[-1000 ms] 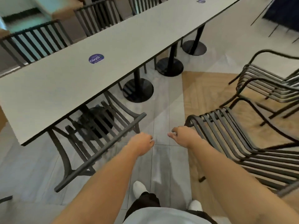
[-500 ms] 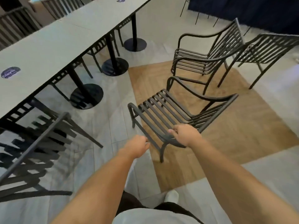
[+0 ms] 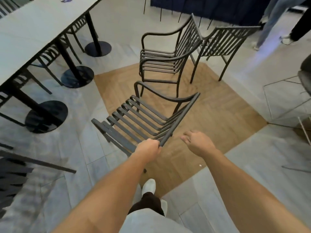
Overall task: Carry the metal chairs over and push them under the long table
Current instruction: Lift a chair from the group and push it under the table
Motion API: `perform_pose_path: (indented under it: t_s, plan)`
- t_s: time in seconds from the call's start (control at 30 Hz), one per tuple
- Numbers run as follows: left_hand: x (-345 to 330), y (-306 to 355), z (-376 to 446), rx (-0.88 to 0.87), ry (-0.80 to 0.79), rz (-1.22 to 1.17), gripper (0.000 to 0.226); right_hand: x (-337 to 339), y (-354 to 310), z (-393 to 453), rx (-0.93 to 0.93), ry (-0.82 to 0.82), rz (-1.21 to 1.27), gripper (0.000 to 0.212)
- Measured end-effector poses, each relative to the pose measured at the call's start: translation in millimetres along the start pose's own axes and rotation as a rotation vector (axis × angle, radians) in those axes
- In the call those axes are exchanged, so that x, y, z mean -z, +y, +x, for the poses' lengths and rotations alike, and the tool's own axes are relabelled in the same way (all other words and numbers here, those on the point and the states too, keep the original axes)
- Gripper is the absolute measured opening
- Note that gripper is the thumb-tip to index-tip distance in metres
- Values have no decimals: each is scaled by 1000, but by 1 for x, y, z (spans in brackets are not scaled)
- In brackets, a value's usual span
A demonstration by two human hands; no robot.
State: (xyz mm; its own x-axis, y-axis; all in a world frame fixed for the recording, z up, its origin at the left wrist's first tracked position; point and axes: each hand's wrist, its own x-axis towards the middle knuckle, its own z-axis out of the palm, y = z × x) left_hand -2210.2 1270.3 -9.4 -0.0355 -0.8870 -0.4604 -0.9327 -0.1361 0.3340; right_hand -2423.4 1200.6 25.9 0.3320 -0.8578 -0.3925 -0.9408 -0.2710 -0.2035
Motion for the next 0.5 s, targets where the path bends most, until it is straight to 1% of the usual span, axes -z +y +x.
perform_pose_path:
  t_s: [0.1, 0.2, 0.3, 0.4, 0.5]
  plan:
    - [3, 2, 27, -41, -11, -19, 28, 7, 11, 18, -9, -23, -35, 45]
    - [13, 4, 50, -64, -67, -20, 29, 17, 14, 39, -9, -34, -70, 45]
    - [24, 3, 73, -62, -117, 4, 40, 30, 17, 64, -26, -25, -73, 45]
    - [34, -5, 95, -17, -159, -60, 46, 41, 17, 90, -13, -39, -86, 44]
    - [39, -18, 114, -12, -223, -136, 51, 46, 22, 115, 45, -102, -159, 54]
